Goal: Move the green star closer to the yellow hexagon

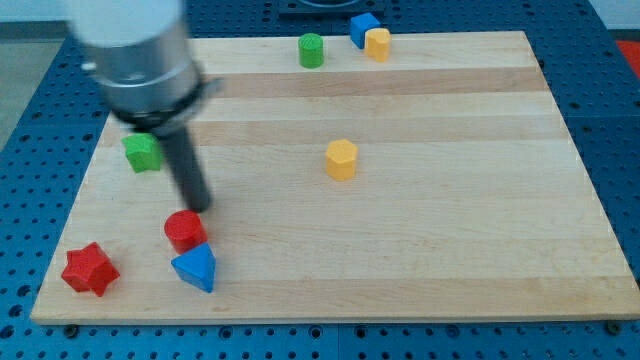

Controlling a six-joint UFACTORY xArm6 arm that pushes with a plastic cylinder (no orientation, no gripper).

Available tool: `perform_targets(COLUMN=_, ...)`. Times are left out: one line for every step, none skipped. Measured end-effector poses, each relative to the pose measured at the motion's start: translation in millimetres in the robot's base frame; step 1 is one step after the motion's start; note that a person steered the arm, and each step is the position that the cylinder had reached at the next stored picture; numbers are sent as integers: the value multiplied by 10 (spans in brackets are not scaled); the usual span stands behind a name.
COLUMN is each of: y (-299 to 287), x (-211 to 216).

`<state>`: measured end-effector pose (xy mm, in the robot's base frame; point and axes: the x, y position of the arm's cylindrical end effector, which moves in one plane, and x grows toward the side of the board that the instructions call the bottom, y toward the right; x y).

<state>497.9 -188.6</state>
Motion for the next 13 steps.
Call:
perform_targets(y=-884, x=-85)
perform_targets(y=-1158, x=-220)
perform_targets(y=-1090, x=-415)
perform_targets(y=-755, x=-753)
perform_targets(y=-217, x=-986)
perform_targets(y=-238, x=-1005)
perform_targets(y=-307, x=-968)
perform_targets(y=3, x=-884)
perform_targets(y=545, x=-884)
perform_targets(y=884, x=-884)
perform_targets(y=456, x=-884)
perform_targets(y=-9, x=-800)
perform_targets(y=55, x=-574)
